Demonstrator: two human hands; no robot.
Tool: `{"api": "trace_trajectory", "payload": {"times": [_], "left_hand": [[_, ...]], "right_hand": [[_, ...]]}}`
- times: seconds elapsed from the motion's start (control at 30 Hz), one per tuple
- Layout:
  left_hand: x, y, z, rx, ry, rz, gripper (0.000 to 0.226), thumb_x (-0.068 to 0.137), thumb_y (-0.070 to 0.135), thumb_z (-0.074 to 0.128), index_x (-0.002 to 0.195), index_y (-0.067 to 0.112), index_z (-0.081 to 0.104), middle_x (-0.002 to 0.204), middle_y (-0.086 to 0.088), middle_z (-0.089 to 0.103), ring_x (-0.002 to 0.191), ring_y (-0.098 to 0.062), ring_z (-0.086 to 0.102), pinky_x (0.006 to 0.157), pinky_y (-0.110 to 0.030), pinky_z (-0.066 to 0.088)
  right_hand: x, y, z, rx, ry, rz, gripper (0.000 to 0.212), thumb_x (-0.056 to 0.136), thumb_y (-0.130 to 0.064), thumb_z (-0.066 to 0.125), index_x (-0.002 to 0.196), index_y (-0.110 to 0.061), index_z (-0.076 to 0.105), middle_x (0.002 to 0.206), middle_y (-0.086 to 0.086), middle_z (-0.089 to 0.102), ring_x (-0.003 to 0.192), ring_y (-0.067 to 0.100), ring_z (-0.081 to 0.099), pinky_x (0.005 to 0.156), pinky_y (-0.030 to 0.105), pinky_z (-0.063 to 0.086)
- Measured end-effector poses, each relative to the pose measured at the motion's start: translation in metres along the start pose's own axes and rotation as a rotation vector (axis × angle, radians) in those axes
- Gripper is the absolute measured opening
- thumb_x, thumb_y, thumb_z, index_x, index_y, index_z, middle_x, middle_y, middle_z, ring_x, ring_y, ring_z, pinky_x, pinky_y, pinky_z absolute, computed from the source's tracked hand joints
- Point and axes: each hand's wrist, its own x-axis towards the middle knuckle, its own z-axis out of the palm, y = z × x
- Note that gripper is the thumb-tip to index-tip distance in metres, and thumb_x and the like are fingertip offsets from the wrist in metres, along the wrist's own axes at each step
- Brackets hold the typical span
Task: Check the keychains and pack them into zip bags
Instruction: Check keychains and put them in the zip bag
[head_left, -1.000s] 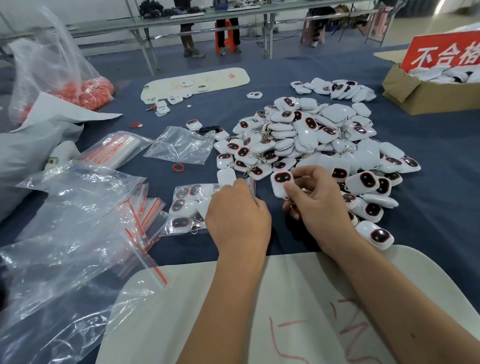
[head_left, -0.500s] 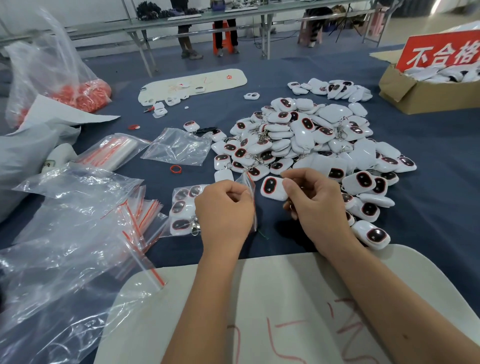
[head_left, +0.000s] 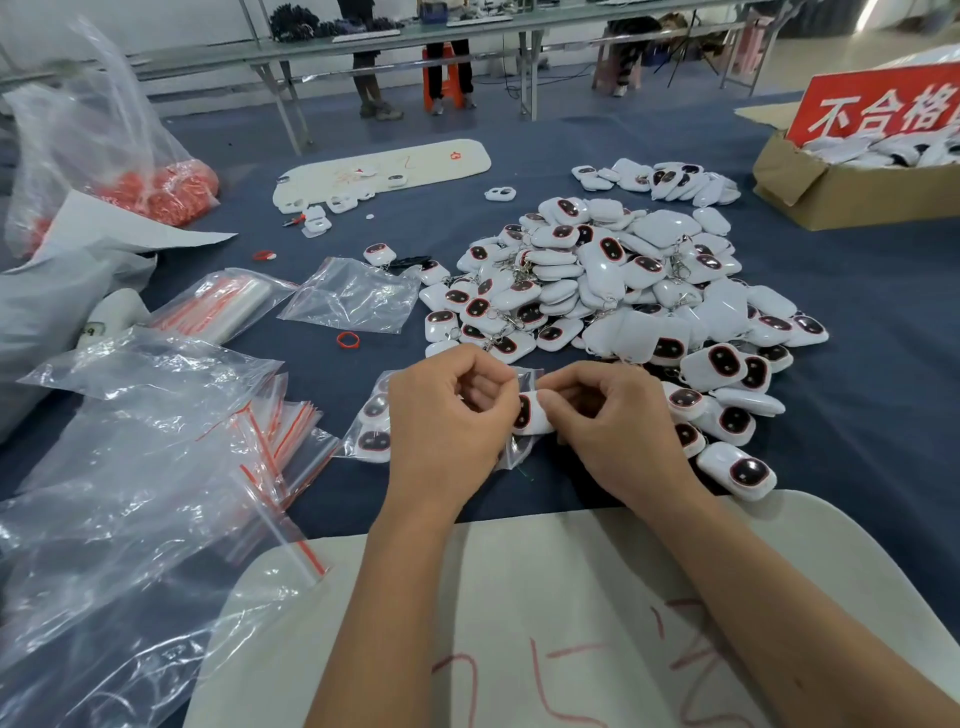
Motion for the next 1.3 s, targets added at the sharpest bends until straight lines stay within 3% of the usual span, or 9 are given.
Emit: {"api": "trace_trajectory", "payload": {"times": [0.27,0.37,0.47,0.53,0.63,0.73,0.93,1.2,1.3], "left_hand": [[-0.001,0.005,0.007,0.075,0.148,0.165,0.016,0.08,0.002,0.076,0.078,0.017,0.074,0.069,0.011,0.067,0.062,-0.013,0.064,0.057,-0.017,0.05],[-0.002,0.007,0.009,0.056,0.204,0.195,0.013,0.081,0.003,0.076,0.078,0.016,0.073,0.069,0.01,0.066,0.062,-0.015,0.063,0.057,-0.019,0.051],[-0.003,0.009,0.012,0.051,0.232,0.198,0.015,0.08,0.001,0.075,0.077,0.016,0.073,0.069,0.01,0.066,0.062,-0.016,0.063,0.057,-0.022,0.051],[-0.002,0.008,0.012,0.038,0.247,0.189,0.016,0.08,0.001,0.075,0.077,0.016,0.072,0.069,0.011,0.066,0.062,-0.016,0.063,0.057,-0.02,0.05],[-0.001,0.004,0.017,0.027,0.241,0.165,0.016,0.081,0.001,0.074,0.075,0.017,0.071,0.066,0.009,0.065,0.061,-0.015,0.061,0.056,-0.017,0.047],[-0.004,0.003,0.028,0.079,0.164,0.11,0.015,0.08,0.004,0.07,0.076,0.018,0.069,0.066,0.008,0.063,0.061,-0.013,0.06,0.058,-0.023,0.05],[-0.008,-0.001,0.051,0.053,-0.052,0.087,0.012,0.084,0.008,0.067,0.082,0.02,0.069,0.069,0.009,0.063,0.06,-0.01,0.056,0.059,-0.019,0.045],[0.002,-0.019,0.039,0.19,0.024,-0.038,0.017,0.089,0.0,0.059,0.094,0.013,0.07,0.082,0.004,0.067,0.074,-0.012,0.06,0.072,-0.024,0.047],[0.004,-0.019,0.033,0.121,0.039,-0.097,0.014,0.093,0.005,0.062,0.092,0.016,0.07,0.083,0.005,0.069,0.075,-0.013,0.063,0.074,-0.029,0.052]], "right_hand": [[-0.005,-0.01,-0.001,0.317,-0.229,-0.116,0.029,0.096,0.01,0.063,0.114,-0.01,0.071,0.098,0.002,0.078,0.092,0.017,0.076,0.087,0.033,0.06],[-0.006,-0.012,0.001,0.115,-0.396,-0.176,0.033,0.096,0.009,0.053,0.109,-0.012,0.074,0.102,-0.002,0.072,0.099,0.017,0.069,0.091,0.044,0.055],[-0.004,-0.013,0.003,-0.043,-0.515,-0.145,0.035,0.097,0.006,0.053,0.115,-0.013,0.077,0.121,-0.011,0.064,0.123,0.008,0.058,0.105,0.03,0.045],[-0.005,-0.018,0.004,-0.051,-0.457,-0.186,0.036,0.092,0.011,0.053,0.108,-0.009,0.079,0.119,-0.006,0.068,0.12,0.012,0.06,0.103,0.034,0.048],[-0.01,-0.017,0.004,-0.238,0.017,-0.327,0.029,0.079,0.008,0.055,0.086,-0.007,0.077,0.087,0.002,0.074,0.094,0.024,0.063,0.085,0.042,0.051],[-0.006,-0.012,-0.007,-0.609,0.349,-0.175,0.028,0.08,0.003,0.059,0.094,-0.011,0.078,0.091,0.005,0.074,0.097,0.032,0.057,0.085,0.046,0.047],[-0.002,-0.01,-0.012,-0.876,0.085,0.021,0.035,0.094,-0.018,0.065,0.129,-0.02,0.07,0.119,0.007,0.065,0.113,0.032,0.058,0.1,0.043,0.039],[-0.005,-0.009,-0.001,-0.766,-0.145,-0.147,0.037,0.098,-0.036,0.064,0.13,-0.017,0.065,0.118,0.003,0.052,0.11,0.025,0.054,0.094,0.038,0.046],[-0.003,-0.009,-0.002,-0.709,-0.03,-0.116,0.035,0.092,-0.042,0.074,0.115,-0.016,0.069,0.113,0.002,0.048,0.091,0.025,0.059,0.077,0.037,0.045]]}}
